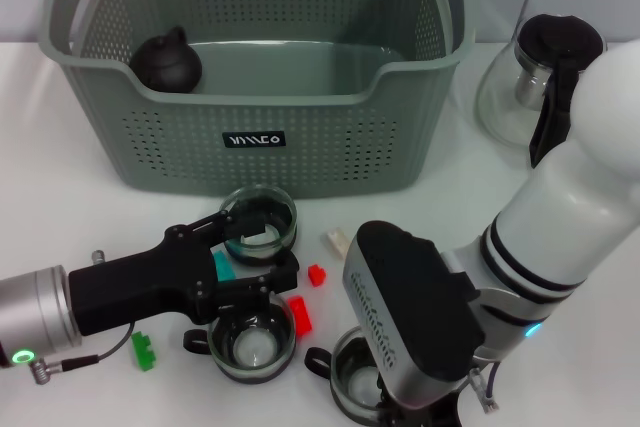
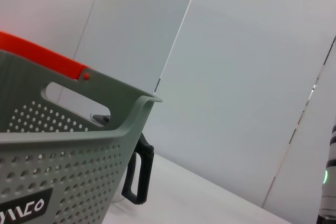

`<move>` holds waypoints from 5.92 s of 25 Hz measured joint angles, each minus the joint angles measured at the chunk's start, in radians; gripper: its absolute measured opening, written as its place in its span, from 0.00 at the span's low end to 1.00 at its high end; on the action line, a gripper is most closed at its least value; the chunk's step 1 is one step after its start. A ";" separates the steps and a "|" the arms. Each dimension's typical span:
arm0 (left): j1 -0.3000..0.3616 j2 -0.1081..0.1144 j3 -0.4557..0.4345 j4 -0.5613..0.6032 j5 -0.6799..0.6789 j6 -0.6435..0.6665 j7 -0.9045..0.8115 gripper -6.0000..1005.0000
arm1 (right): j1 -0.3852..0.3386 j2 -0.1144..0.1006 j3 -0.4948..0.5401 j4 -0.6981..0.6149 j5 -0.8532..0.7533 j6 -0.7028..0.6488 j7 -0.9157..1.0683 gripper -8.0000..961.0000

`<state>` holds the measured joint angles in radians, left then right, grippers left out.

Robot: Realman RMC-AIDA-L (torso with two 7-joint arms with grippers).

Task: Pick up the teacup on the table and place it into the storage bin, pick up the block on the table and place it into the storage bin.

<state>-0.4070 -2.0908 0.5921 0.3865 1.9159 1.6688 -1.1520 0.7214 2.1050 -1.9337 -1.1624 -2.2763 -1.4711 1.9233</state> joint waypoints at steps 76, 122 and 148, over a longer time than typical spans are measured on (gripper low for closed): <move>-0.010 -0.020 -0.005 0.000 -0.008 -0.029 0.000 0.85 | 0.393 -0.008 0.762 0.600 -0.071 0.730 -0.124 0.11; -0.044 -0.078 0.446 0.746 0.423 0.085 -0.391 0.82 | -0.308 -0.008 0.784 0.038 0.510 -0.147 -0.225 0.83; -0.048 -0.082 0.828 0.880 0.572 -0.027 -0.726 0.77 | -0.297 -0.010 0.821 0.060 0.496 -0.145 -0.217 0.83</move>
<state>-0.4547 -2.1732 1.4204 1.2668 2.4884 1.6421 -1.8784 0.4248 2.0955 -1.1127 -1.1029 -1.7798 -1.6165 1.7064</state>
